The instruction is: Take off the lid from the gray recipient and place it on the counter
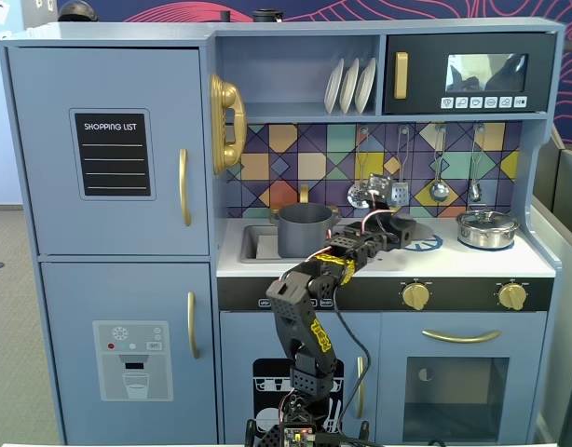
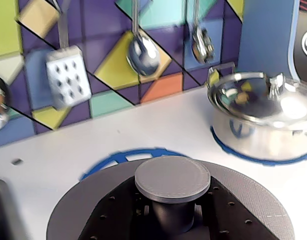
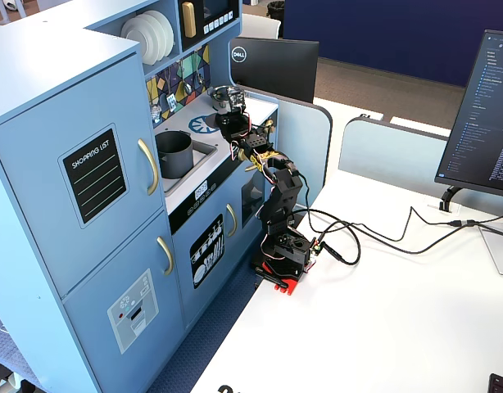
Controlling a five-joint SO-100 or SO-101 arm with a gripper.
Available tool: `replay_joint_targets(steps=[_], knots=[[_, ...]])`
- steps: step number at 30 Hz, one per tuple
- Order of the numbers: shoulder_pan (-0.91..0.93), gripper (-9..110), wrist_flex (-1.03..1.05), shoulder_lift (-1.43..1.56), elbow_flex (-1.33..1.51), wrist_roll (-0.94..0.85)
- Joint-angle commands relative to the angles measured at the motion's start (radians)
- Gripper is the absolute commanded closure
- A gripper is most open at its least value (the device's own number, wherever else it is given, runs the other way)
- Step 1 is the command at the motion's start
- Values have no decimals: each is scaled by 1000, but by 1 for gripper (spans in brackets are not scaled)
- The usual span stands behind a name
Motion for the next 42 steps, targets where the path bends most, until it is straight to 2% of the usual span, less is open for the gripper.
replay_joint_targets(steps=[1,9,22,23,27,30,37,42], knots=[[21,101,-104,-55,-12,-14],[20,101,-184,-163,9,-21],[-21,101,-215,-118,117,-14],[-17,100,-219,-115,123,-21],[21,81,-206,-97,130,-23],[44,74,-198,-78,130,-29],[78,72,-189,-48,92,2],[35,75,-129,28,6,55]])
